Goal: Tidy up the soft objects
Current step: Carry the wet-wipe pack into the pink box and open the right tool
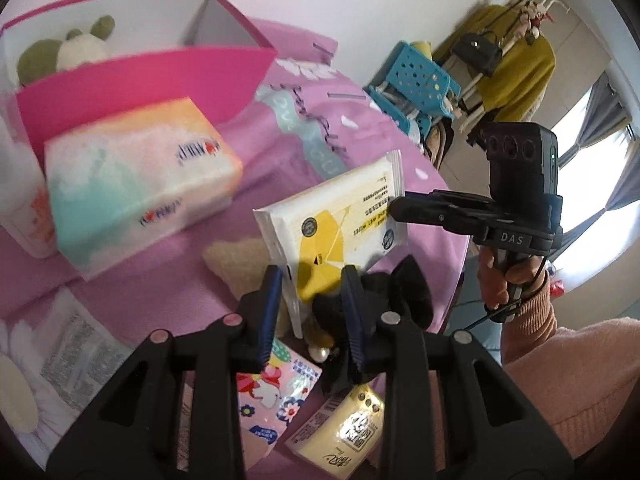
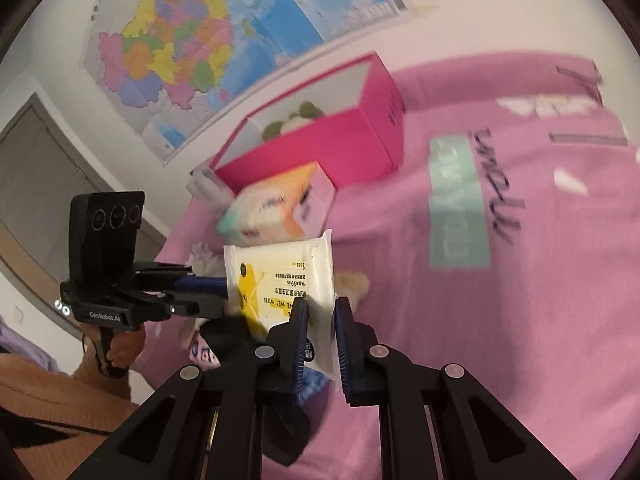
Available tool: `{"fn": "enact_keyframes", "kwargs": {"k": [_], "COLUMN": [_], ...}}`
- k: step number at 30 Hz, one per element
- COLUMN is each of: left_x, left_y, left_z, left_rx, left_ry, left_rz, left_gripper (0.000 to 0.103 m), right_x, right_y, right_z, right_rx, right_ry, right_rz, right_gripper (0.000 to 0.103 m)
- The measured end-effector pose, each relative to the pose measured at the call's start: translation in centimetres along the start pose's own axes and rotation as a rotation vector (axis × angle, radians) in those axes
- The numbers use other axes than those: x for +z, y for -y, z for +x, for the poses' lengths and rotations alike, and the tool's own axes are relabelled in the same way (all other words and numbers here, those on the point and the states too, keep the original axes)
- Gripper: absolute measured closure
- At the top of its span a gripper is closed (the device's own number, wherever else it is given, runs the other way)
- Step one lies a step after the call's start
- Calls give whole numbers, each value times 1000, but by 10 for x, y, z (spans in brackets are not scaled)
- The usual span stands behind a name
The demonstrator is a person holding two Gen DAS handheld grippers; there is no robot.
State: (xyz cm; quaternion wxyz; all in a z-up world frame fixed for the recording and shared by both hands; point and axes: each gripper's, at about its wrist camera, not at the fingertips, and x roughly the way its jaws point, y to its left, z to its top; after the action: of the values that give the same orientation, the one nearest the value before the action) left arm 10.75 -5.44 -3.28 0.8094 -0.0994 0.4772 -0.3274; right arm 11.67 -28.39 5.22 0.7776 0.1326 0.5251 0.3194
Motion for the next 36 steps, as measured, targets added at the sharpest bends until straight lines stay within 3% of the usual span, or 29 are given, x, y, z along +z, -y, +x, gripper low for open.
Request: {"fn": "enact_keyframes", "kwargs": {"k": [13, 23, 30, 36], "left_x": [36, 85, 125, 148], "left_y": [-1, -4, -30, -58], "left_z": [-51, -68, -66, -46], "left_rx": [33, 131, 208, 258], "left_ry": [179, 268, 287, 250], "left_rz": [-3, -4, -75, -161], "left_gripper": [70, 70, 70, 70], "right_x": [56, 117, 158, 183], "right_y": [-26, -33, -25, -12], "right_z": [-11, -7, 19, 53], "right_rx": [33, 29, 19, -11], "right_ry": [89, 144, 136, 91], "right_rz": [-111, -174, -168, -134], "right_gripper": [90, 90, 90, 90]}}
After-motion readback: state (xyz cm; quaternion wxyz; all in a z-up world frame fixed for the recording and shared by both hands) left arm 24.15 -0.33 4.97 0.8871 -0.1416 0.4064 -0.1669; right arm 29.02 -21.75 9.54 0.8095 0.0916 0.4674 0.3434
